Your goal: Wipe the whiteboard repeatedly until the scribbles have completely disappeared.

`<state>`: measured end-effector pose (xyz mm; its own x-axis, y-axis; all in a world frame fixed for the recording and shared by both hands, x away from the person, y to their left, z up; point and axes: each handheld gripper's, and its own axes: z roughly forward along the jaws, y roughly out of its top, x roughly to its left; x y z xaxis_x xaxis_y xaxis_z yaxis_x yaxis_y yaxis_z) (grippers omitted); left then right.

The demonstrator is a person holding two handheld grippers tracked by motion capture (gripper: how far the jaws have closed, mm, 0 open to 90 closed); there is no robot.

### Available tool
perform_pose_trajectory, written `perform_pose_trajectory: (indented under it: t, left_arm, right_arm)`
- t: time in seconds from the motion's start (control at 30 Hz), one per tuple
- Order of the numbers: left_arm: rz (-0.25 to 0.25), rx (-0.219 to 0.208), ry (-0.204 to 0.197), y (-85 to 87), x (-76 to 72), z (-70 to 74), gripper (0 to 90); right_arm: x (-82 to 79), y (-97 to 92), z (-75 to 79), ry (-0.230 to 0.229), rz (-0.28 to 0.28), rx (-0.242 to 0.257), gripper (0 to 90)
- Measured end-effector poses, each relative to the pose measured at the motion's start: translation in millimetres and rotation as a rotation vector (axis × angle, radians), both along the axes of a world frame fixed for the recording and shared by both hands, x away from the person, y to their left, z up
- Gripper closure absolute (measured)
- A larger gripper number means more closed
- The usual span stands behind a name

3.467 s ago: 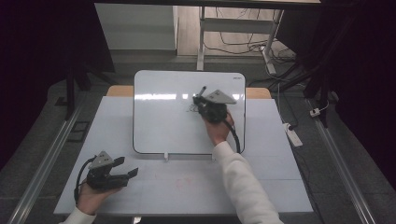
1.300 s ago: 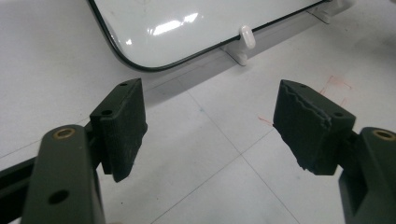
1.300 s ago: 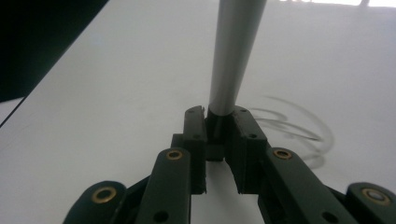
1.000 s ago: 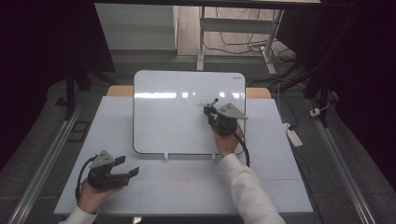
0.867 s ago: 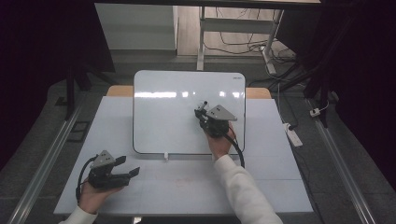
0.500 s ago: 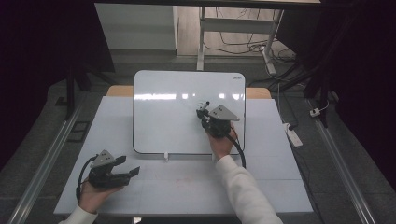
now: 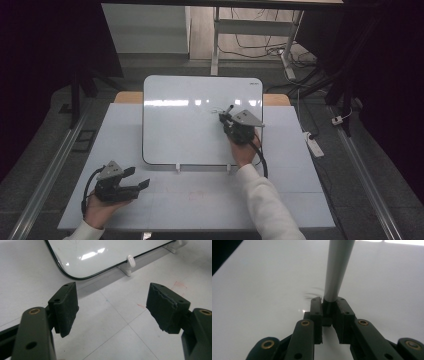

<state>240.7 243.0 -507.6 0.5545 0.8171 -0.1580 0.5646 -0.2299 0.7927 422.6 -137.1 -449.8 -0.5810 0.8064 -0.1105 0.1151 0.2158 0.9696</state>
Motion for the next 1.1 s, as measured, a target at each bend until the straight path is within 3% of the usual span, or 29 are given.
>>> perform_pose_trajectory:
  t: [0.03,0.07,0.13,0.17,0.23,0.3,0.33,0.4,0.47,0.57,0.6,0.63,0.67,0.7,0.77,0.8,0.83,0.97,1.0,1.1]
  left_arm:
    - [0.000,0.000,0.000,0.0,0.0,0.0,26.1]
    - [0.003,-0.001,0.000,0.6,0.2,-0.2,26.1]
    - [0.002,0.000,0.000,0.8,0.8,-0.4,26.1]
    - [0.000,0.002,0.001,0.7,1.3,-0.4,26.1]
    - [-0.001,0.003,0.001,-0.4,1.2,-0.5,26.1]
    - [-0.003,0.004,0.000,-0.6,0.1,-0.1,26.1]
    - [0.000,0.003,-0.002,-0.4,-0.5,0.2,26.1]
    - [0.004,0.000,-0.002,0.4,0.0,0.3,26.1]
    - [0.004,0.001,0.002,0.4,1.7,-0.5,26.1]
    - [-0.001,0.005,0.004,-1.4,2.1,-1.1,26.1]
    - [-0.002,0.007,0.002,-2.1,1.3,-0.8,26.1]
    - [-0.002,0.008,0.000,-2.5,0.5,-0.5,26.1]
    - [-0.003,0.006,0.000,-2.2,-0.2,0.0,26.1]
    - [0.000,0.005,-0.002,-1.8,-0.3,0.3,26.1]
    - [0.004,0.001,-0.001,-0.6,0.4,0.2,26.1]
    - [0.005,0.002,-0.001,-0.1,1.0,-0.2,26.1]
    - [0.006,0.003,0.002,0.2,1.5,-0.6,26.1]
    - [0.006,0.003,0.004,0.4,0.7,-1.2,26.1]
    - [0.007,0.003,0.003,0.4,0.2,-0.9,26.1]
    - [0.007,0.001,0.001,0.3,0.9,-0.2,26.1]
  right_arm:
    - [0.0,0.0,0.0,0.000,0.000,0.000,77.5]
    - [0.3,-5.1,-0.9,0.009,-0.012,0.035,77.5]
    - [-1.7,-1.6,-2.7,0.011,-0.002,0.032,77.5]
    - [-6.6,10.1,-6.4,0.010,0.046,-0.013,77.5]
    - [-7.8,12.9,-6.7,-0.003,0.048,-0.037,77.5]
    - [-4.3,6.6,-4.4,-0.005,0.030,-0.021,77.5]
    - [0.3,-3.8,-2.4,0.006,-0.001,0.036,77.5]
    - [0.3,-3.8,-3.2,0.009,-0.002,0.049,77.5]
    - [-3.9,6.5,-6.7,0.013,0.031,0.033,77.5]
    - [-7.6,19.0,-9.2,-0.013,0.067,-0.041,77.5]
    - [0.9,7.5,-3.3,-0.009,0.025,0.014,77.5]
    - [0.9,7.5,-3.3,-0.009,0.025,0.014,77.5]
    - [10.2,-5.1,4.9,-0.003,-0.023,0.070,77.5]
    - [12.7,-6.1,7.0,0.004,-0.027,0.083,77.5]
    - [12.3,-2.7,7.5,0.006,-0.022,0.067,77.5]
    - [6.8,11.6,4.2,-0.002,0.031,0.002,77.5]
    - [5.1,17.1,2.6,-0.003,0.058,-0.018,77.5]
    - [11.7,11.5,6.1,-0.009,0.022,0.018,77.5]
    - [18.3,3.0,10.9,0.001,-0.013,0.078,77.5]
    - [18.1,9.1,10.1,0.007,-0.003,0.079,77.5]
